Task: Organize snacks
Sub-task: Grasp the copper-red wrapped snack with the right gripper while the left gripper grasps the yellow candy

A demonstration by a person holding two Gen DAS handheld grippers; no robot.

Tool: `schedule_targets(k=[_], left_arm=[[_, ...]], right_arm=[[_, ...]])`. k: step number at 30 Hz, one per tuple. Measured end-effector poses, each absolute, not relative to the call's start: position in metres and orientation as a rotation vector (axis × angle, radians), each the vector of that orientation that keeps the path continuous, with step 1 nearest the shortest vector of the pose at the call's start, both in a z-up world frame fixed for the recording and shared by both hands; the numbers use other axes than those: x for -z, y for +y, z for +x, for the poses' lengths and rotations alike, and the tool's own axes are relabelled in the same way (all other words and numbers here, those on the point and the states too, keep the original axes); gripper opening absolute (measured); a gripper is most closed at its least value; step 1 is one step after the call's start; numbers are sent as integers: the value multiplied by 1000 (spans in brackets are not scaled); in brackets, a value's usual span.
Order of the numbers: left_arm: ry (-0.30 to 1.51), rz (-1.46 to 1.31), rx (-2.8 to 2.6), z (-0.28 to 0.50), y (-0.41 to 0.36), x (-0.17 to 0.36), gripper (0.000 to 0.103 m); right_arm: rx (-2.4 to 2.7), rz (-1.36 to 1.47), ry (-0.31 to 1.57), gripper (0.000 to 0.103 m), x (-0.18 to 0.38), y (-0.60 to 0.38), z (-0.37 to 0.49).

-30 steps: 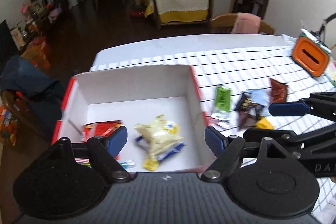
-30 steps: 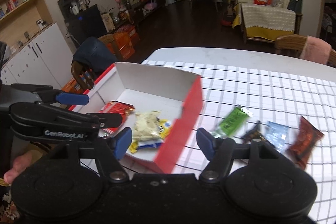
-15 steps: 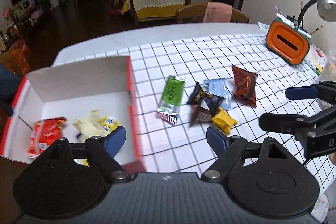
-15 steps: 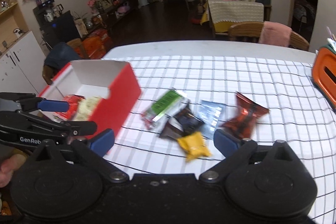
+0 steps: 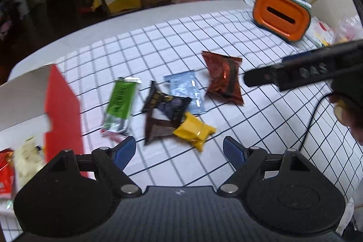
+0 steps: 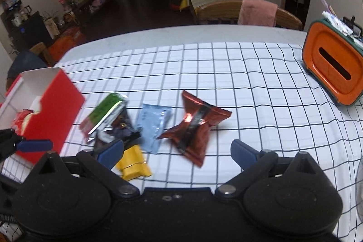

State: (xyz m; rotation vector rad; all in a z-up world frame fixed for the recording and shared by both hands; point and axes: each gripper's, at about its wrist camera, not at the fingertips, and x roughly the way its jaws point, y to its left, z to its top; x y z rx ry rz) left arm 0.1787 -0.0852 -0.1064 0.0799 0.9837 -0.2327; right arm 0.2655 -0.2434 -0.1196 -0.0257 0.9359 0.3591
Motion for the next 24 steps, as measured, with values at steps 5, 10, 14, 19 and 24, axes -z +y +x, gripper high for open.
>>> schedule_targets(k=[5, 10, 14, 19, 24], left_arm=[[1017, 124, 265, 201, -99, 119, 84], [1044, 183, 317, 214, -114, 131, 84], [1053, 228, 347, 222, -125, 140, 84], [1065, 286, 355, 231, -134, 153, 83], [1088, 319, 345, 240, -136, 167, 78]], right_arm=[[-332, 9, 974, 101, 135, -248, 292], [-301, 48, 1013, 100, 152, -251, 311], [-266, 59, 1039, 99, 167, -253, 325], [-258, 94, 1057, 96, 177, -254, 336], [-270, 87, 1069, 89, 184, -248, 342]])
